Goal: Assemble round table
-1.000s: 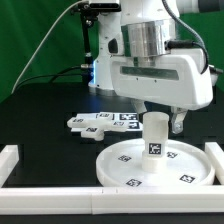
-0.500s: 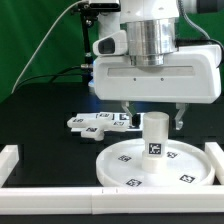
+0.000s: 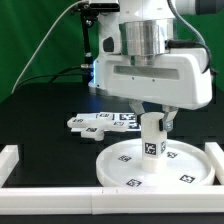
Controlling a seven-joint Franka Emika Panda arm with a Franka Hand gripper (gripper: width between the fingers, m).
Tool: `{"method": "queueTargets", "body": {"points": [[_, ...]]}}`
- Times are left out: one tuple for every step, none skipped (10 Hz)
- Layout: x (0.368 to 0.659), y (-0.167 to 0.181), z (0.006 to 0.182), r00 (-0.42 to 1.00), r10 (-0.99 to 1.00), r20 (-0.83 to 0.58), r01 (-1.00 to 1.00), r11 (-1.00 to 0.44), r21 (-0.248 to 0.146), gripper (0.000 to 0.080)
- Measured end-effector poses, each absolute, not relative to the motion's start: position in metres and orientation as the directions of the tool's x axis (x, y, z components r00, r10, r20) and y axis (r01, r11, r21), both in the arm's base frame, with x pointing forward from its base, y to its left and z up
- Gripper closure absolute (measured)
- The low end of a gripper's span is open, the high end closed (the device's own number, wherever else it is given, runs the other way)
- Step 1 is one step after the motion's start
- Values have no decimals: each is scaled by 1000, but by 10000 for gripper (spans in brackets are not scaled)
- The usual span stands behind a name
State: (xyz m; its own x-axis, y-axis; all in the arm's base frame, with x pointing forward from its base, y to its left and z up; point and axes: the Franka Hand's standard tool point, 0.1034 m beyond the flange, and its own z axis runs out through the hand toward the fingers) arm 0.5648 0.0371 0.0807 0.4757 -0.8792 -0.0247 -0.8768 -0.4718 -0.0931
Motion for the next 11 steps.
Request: {"method": "queueTargets", "body": {"points": [[564, 37, 80, 355, -934, -41, -932, -351, -90, 392], [564, 39, 80, 175, -982, -70, -982, -169, -81, 392], [564, 41, 81, 33, -996, -88, -997, -27, -67, 392], [565, 43, 82, -86, -992, -97, -994, 92, -58, 392], [565, 43, 81, -150, -983, -106, -986, 156, -56, 392], [565, 43, 80, -182, -978, -106, -980, 189, -56, 392], [565, 43, 80, -188, -976, -106, -979, 195, -55, 383], [565, 43, 80, -161, -981, -104, -984, 168, -58, 383], [565, 43, 80, -76, -992, -97, -995, 83, -64, 223], [566, 44, 81, 16, -995, -93, -997, -10, -70, 165], [566, 44, 82, 221, -972, -77, -973, -214, -91, 154]]}}
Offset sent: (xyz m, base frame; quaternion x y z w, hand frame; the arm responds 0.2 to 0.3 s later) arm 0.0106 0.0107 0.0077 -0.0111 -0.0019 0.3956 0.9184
